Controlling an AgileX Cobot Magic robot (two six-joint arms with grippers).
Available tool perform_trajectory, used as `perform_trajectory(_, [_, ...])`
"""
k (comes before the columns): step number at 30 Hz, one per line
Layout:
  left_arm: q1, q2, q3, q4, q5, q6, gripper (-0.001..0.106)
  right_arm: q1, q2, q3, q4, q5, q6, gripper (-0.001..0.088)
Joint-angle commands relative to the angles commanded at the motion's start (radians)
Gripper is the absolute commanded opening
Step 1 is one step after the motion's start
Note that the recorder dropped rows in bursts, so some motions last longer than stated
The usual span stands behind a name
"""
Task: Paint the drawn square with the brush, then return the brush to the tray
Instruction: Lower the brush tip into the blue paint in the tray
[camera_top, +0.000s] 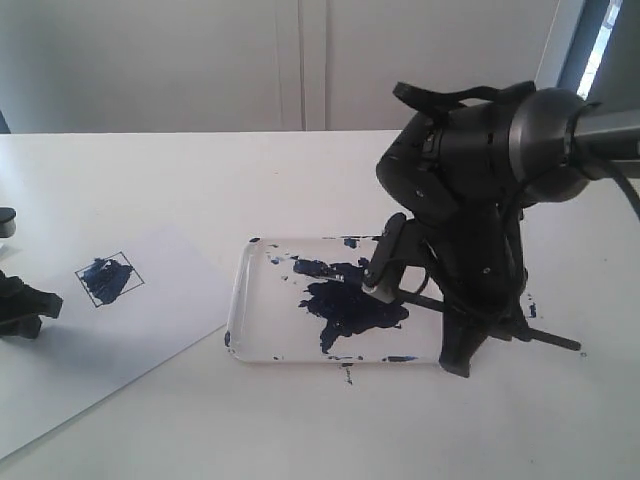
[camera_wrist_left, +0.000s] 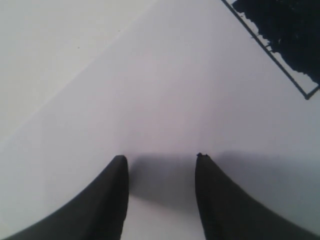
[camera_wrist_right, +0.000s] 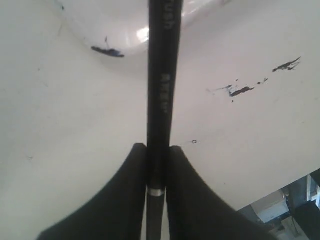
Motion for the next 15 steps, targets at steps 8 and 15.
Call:
perform_trajectory(8, [0.000,0.000,0.000,0.000,-0.006,0.000,0.048,-0.049,0.000,0.075,0.004,0.000,0.068,0.0000])
perform_trajectory(15, [0.000,0.000,0.000,0.000,-0.006,0.000,0.048,-0.049,0.000,0.075,0.008,0.000,0.126,0.0035])
